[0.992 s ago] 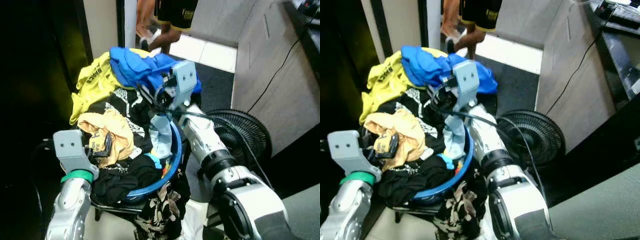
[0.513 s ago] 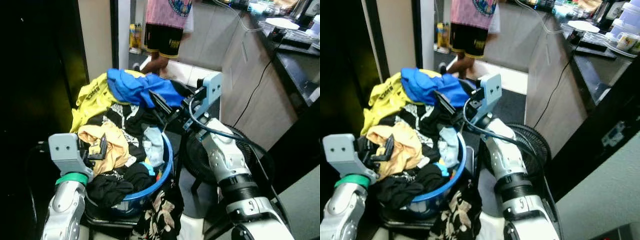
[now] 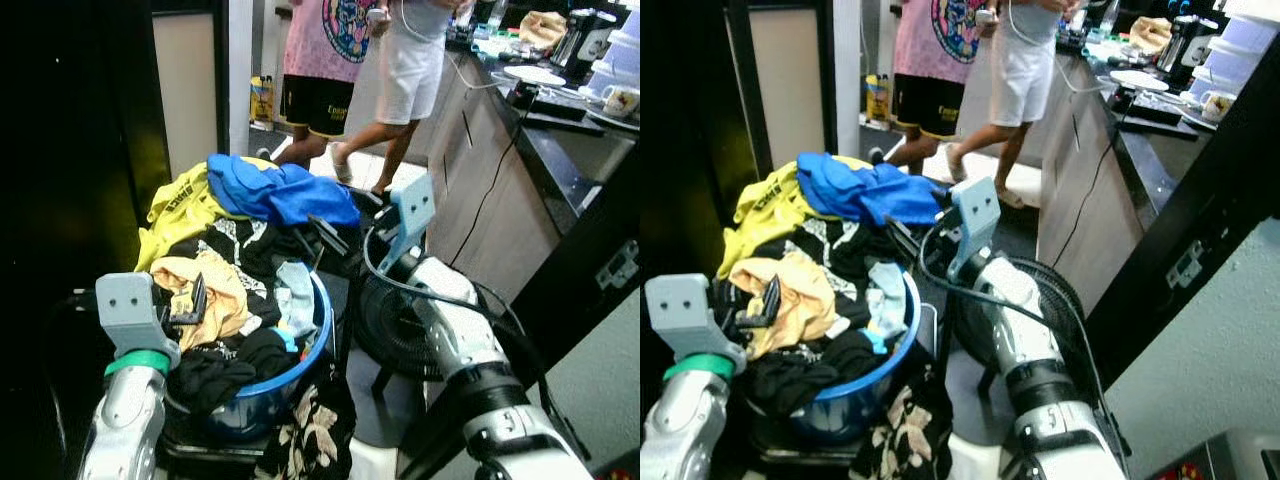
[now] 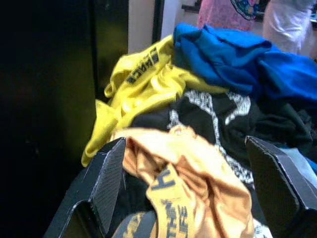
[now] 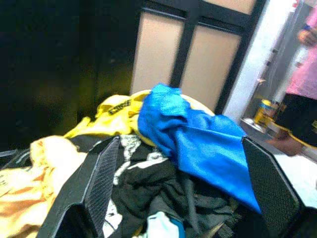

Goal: Clothes washing

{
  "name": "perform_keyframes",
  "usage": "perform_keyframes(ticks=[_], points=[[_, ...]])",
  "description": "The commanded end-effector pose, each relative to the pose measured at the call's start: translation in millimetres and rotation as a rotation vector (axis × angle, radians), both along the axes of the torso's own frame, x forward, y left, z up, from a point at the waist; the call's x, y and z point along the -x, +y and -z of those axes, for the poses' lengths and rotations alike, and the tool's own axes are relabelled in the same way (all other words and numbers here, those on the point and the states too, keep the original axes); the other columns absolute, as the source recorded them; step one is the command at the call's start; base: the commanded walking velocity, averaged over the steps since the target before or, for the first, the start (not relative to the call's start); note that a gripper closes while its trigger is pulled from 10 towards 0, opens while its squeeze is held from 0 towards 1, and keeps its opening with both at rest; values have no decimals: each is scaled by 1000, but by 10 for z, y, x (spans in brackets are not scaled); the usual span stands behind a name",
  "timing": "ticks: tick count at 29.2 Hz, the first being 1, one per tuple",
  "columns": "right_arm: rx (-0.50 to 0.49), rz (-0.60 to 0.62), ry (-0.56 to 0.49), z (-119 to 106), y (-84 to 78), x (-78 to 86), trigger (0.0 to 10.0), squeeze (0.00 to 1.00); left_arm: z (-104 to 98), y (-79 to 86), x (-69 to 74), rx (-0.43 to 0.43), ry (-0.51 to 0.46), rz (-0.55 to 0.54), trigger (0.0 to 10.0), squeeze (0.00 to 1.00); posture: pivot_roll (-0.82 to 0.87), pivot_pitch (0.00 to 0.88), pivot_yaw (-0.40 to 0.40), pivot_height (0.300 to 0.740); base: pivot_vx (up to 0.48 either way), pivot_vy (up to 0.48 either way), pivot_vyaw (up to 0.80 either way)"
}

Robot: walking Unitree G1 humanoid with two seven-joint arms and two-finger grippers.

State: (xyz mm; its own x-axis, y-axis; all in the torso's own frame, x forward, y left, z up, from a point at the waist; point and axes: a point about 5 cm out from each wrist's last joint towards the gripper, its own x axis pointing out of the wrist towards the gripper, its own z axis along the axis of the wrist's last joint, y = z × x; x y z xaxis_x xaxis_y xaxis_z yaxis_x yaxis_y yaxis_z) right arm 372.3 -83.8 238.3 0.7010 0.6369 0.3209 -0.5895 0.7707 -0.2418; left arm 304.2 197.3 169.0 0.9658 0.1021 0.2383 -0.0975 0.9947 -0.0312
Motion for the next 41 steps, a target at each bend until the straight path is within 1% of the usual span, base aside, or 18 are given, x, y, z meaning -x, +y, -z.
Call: perform_keyframes(ticks=[1,2,3,6,7,8,13,18,21,27,30,33,36,37,38,39,40,41], points=[[19,7,-2,44,-5,11,10000,0,19,-32,-6,-11,1,6,10000,0,107,0,-67,740,0,0,0],[30,-1,11,64,20,49,10000,0,-17,-18,-47,-11,-4,5,10000,0,148,0,-20,740,0,0,0],[27,6,33,143,57,80,10000,0,-64,-2,-83,-41,0,25,10000,0,174,0,43,740,0,0,0],[25,13,50,197,85,104,10000,0,-92,18,-103,-61,3,40,10000,0,174,0,54,740,0,0,0],[15,28,77,273,120,130,10000,0,-103,77,-119,-72,15,44,10000,0,159,0,119,740,0,0,0],[6,42,87,334,142,152,10000,0,-104,122,-131,-76,27,47,10000,0,154,0,137,740,0,0,0],[14,58,85,404,138,182,10000,0,-99,135,-152,-80,37,52,10000,0,153,0,141,740,0,0,0],[56,68,79,466,74,202,10000,0,-66,9,-162,-74,33,76,10000,0,150,0,112,740,0,0,0],[59,78,86,478,52,204,10000,0,-64,-41,-147,-63,27,96,10000,0,148,0,103,740,0,0,0],[27,113,91,472,35,206,10000,0,-65,-24,-134,-63,17,95,10000,0,132,0,96,740,0,0,0],[32,119,88,487,33,214,10000,0,-68,-40,-132,-61,10,95,10000,0,132,0,81,740,0,0,0],[6,137,103,507,14,209,10000,0,-64,-75,-127,-52,7,103,10000,0,136,0,67,740,0,0,0],[6,137,103,507,14,209,10000,0,-64,-75,-127,-52,7,103,10000,0,136,0,67,740,0,0,0],[-63,185,141,535,-33,189,10000,0,-86,-90,-128,-56,1,111,10000,0,142,0,50,740,0,0,0],[-91,201,157,549,-47,183,10000,0,-97,-86,-130,-62,-1,113,10000,0,142,0,50,740,0,0,0],[-91,201,157,549,-47,183,10000,0,-97,-86,-130,-62,-1,113,10000,0,142,0,50,740,0,0,0],[-125,229,181,582,-57,181,10000,0,-107,-59,-137,-57,0,117,10000,0,131,0,48,740,0,0,0],[-128,232,185,593,-53,185,10000,0,-110,-49,-142,-53,2,118,10000,0,127,0,42,740,0,0,0]])
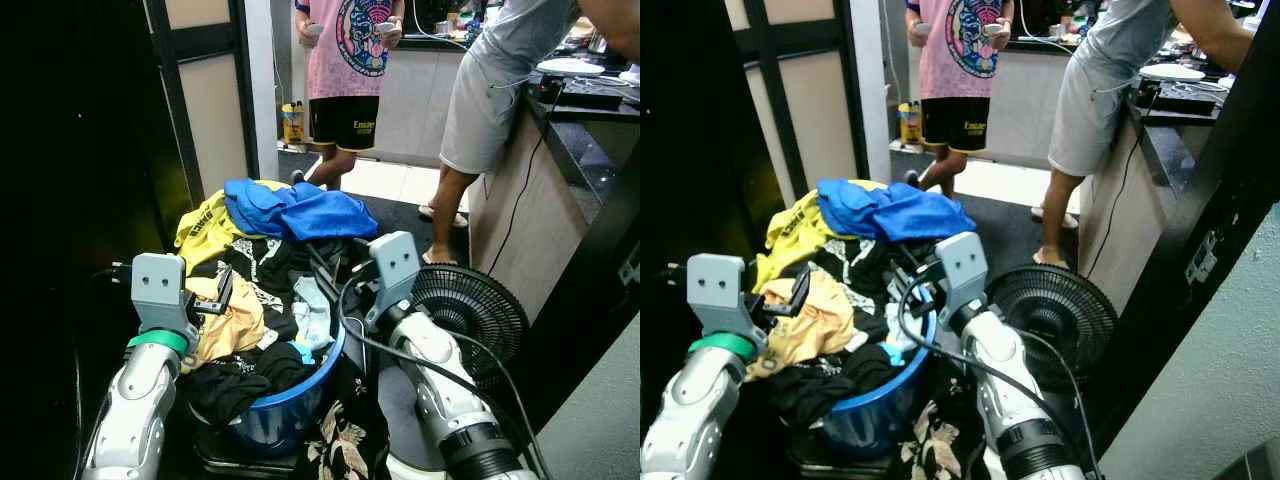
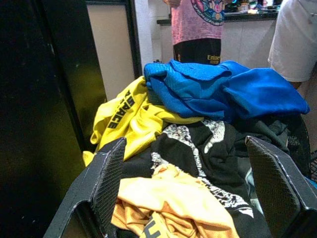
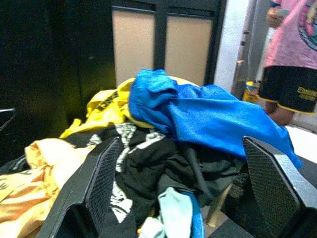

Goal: Clothes washing

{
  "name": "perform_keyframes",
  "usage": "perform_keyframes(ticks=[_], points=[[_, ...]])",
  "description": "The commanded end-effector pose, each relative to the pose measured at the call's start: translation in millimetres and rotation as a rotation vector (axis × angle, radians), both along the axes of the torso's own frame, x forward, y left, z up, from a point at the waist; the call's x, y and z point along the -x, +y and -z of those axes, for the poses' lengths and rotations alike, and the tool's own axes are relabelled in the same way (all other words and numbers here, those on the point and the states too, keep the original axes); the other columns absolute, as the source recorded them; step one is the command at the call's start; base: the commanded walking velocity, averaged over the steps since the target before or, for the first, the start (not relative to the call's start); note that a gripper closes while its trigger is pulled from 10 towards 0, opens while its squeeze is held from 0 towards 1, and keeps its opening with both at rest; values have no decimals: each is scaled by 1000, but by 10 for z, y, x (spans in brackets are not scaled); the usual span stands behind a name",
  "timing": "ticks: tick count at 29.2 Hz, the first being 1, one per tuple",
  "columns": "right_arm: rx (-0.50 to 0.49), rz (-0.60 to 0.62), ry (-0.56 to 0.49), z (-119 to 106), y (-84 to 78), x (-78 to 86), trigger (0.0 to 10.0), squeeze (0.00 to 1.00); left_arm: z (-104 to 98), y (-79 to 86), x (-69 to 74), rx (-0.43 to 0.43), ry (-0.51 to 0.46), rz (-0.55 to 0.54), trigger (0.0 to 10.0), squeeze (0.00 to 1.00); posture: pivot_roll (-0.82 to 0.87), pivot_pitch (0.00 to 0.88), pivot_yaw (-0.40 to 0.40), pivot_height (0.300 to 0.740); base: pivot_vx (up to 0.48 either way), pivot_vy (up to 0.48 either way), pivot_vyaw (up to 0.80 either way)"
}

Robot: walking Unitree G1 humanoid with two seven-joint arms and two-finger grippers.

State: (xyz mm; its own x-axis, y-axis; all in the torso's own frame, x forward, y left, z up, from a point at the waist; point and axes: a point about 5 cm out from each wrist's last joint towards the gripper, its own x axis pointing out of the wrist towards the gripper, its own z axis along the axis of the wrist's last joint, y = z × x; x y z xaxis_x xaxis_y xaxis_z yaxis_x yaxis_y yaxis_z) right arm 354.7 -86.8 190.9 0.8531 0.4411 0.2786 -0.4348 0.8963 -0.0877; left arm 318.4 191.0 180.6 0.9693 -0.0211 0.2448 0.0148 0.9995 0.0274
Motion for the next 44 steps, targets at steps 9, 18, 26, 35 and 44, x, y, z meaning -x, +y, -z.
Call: perform_keyframes(ticks=[9,18,26,35,44], points=[[-15,10,69,161,-23,27,10000,0,3,-8,3,33,-4,-8,10000,0,126,0,0,740,0,0,0],[3,-4,72,145,-19,8,10000,0,38,-53,49,60,-13,-24,10000,0,122,0,-19,740,0,0,0],[3,-3,78,163,-20,22,10000,0,49,-67,68,75,-12,-26,10000,0,120,0,-17,740,0,60,0],[11,-4,77,161,-43,29,10000,0,66,-91,98,107,-14,-23,10000,0,115,0,-18,740,0,480,0],[16,-9,74,151,-33,26,10000,0,61,-84,104,105,-22,-28,10000,0,114,0,-19,740,0,267,0]])
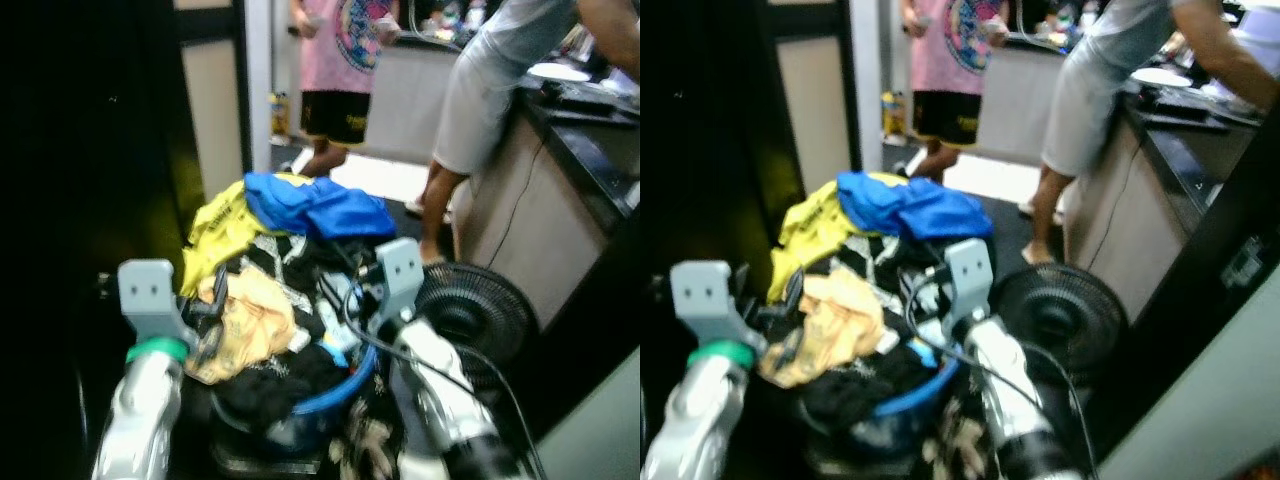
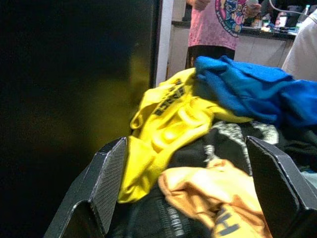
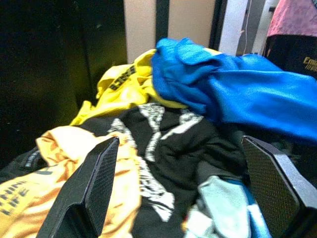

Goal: Clothes washing

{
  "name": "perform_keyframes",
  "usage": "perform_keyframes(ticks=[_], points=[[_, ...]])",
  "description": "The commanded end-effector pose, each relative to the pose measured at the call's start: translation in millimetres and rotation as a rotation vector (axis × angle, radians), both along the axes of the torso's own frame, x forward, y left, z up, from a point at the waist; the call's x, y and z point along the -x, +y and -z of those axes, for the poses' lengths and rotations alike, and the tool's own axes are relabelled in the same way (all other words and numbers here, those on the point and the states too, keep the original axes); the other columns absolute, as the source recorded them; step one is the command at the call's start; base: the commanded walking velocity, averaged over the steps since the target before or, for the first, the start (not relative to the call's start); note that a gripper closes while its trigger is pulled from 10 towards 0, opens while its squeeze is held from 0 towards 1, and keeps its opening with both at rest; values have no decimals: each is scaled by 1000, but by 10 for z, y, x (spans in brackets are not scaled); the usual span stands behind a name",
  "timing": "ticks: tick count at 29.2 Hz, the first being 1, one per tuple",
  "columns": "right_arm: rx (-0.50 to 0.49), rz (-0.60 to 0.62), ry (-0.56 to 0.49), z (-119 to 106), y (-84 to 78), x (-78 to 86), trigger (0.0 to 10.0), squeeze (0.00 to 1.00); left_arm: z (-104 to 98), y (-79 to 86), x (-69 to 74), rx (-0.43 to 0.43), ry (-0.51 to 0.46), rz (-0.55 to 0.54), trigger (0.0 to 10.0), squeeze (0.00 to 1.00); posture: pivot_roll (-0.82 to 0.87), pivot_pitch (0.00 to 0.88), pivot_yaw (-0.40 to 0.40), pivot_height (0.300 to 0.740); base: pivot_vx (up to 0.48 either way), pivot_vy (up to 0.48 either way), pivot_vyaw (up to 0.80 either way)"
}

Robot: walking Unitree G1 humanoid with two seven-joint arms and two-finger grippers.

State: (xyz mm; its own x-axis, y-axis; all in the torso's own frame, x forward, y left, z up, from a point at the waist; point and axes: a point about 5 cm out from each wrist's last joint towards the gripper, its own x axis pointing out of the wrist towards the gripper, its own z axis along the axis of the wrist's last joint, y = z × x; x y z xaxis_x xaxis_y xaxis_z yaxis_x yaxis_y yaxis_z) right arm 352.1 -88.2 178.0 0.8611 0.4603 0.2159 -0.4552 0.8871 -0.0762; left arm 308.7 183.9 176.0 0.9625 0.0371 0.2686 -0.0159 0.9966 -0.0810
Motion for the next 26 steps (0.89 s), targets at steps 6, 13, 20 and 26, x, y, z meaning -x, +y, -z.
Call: perform_keyframes(ticks=[6,13,20,26], points=[[7,-1,4,8,-11,3,10000,0,10,-36,22,-18,2,6,10000,0,109,0,-20,740,0,-480,0],[15,-12,-1,8,11,13,10000,0,10,-16,28,18,-7,7,10000,0,111,0,-23,740,0,-111,0],[20,-17,-2,0,26,7,10000,0,-8,-6,22,21,-17,17,10000,0,114,0,-25,740,0,0,0],[73,77,-20,-42,-62,-86,10000,0,-30,-30,-15,-23,-37,2,10000,0,109,0,-26,740,0,0,0]])
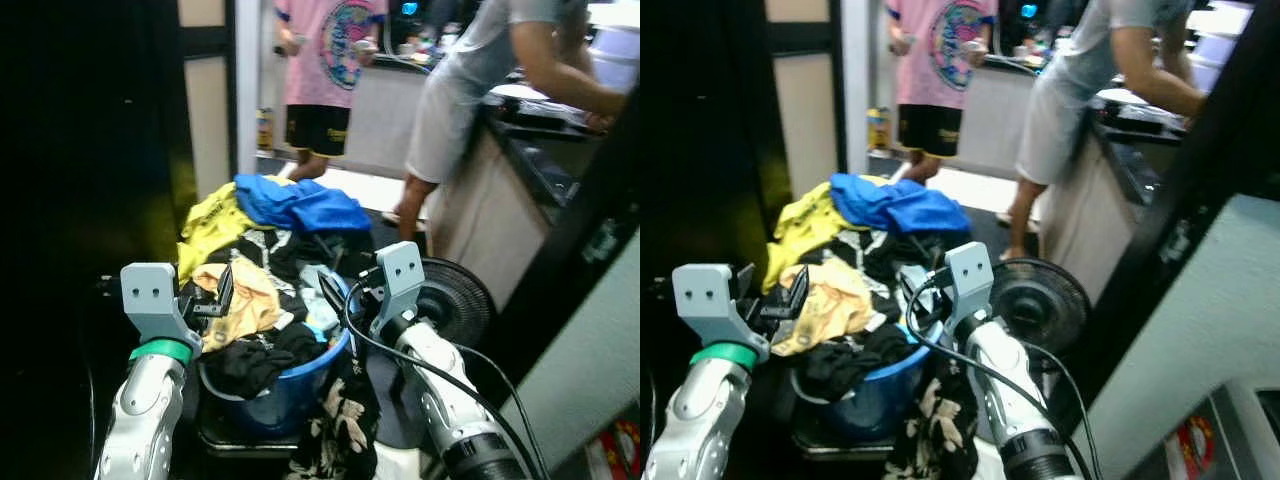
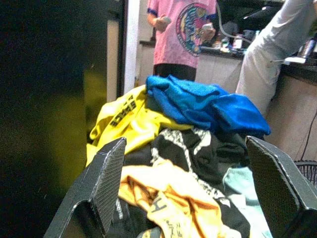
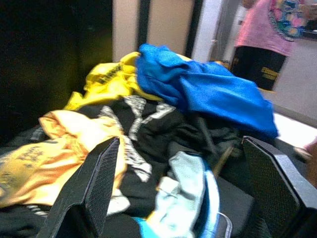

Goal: Clothes washing

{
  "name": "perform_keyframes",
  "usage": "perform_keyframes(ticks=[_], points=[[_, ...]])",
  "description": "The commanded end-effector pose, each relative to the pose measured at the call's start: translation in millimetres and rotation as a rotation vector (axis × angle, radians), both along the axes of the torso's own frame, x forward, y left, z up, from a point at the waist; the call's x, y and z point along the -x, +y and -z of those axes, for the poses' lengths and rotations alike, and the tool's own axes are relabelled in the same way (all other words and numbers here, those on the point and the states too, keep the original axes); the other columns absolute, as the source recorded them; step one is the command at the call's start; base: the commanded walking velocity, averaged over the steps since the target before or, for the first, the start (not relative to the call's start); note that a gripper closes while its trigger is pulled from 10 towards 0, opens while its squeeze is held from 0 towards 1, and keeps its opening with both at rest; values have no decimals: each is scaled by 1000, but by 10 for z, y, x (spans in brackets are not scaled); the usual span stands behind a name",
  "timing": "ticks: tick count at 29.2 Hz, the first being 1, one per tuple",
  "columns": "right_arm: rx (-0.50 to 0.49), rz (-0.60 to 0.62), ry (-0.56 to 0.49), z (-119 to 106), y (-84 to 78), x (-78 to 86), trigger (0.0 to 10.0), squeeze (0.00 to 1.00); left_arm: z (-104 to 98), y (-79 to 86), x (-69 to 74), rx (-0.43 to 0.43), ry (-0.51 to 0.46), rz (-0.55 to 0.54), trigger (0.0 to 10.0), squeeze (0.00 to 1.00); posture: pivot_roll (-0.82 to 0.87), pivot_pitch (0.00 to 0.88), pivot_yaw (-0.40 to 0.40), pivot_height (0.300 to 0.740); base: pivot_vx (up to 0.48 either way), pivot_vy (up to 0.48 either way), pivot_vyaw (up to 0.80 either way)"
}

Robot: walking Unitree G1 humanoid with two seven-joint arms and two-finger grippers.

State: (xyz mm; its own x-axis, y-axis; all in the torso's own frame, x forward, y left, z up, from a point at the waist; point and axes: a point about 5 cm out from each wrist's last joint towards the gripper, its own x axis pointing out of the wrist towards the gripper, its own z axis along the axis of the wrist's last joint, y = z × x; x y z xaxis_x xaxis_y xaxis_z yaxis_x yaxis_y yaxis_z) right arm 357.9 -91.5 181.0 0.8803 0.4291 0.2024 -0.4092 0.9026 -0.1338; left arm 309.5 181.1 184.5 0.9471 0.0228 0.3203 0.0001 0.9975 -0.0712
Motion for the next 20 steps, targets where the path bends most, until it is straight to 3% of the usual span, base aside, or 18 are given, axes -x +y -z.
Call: perform_keyframes(ticks=[1,4,7,10,12,13,14,15,20], points=[[27,83,-19,-37,-89,-71,10000,0,67,11,-20,-12,22,-30,10000,0,109,0,-27,740,0,0,0],[41,127,-35,-62,-137,-99,10000,0,79,29,-29,-7,28,-49,10000,0,108,0,-27,740,0,0,0],[78,244,-78,-65,-341,-106,10000,0,152,78,-30,1,71,-98,10000,0,113,0,-38,740,0,0,0],[17,311,-31,61,-583,-45,10000,0,255,141,5,-18,116,-147,10000,0,107,0,-42,740,0,0,0],[17,311,-31,61,-583,-45,10000,0,255,141,5,-18,116,-147,10000,0,107,0,-42,740,0,0,0],[-43,341,11,149,-710,31,10000,0,322,165,33,-33,145,-164,10000,0,95,0,-35,740,0,0,0],[-43,341,11,149,-710,31,10000,0,322,165,33,-33,145,-164,10000,0,95,0,-35,740,0,0,0],[-84,370,44,235,-817,122,10000,0,373,169,56,-46,160,-166,10000,0,91,0,-33,740,0,0,0],[-142,438,84,349,-992,296,10000,0,425,117,75,-46,168,-140,10000,0,72,0,-21,740,0,0,0]])
